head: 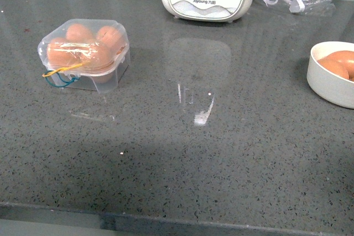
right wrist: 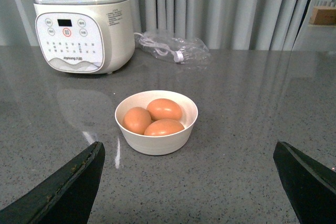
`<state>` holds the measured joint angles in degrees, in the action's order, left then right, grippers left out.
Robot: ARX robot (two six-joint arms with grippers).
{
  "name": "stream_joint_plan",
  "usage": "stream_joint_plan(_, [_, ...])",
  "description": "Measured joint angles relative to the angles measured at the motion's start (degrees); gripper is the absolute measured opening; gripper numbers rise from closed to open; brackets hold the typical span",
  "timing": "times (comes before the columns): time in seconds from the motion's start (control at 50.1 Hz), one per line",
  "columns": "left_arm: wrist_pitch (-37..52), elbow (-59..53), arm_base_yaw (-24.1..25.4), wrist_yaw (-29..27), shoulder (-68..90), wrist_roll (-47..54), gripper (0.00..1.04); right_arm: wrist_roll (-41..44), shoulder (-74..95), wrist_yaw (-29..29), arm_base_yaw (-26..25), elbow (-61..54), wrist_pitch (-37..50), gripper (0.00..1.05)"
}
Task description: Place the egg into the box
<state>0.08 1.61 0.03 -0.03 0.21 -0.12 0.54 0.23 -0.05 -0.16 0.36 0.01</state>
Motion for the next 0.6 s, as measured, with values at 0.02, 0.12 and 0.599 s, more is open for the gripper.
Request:
stream_joint_plan(0.02, [0.0,0.0,0.0,0.0,0.0,0.0,0.97,0.0,0.0,0.0,0.0,0.0,0.0,0.97])
stream_joint_plan(0.12, [0.0,0.0,0.0,0.0,0.0,0.0,0.98,0.0,0.0,0.0,0.0,0.0,0.0,0.97])
stream_joint_plan(0.599, [0.0,0.0,0.0,0.0,0.0,0.0,0.98,0.0,0.0,0.0,0.0,0.0,0.0,0.97])
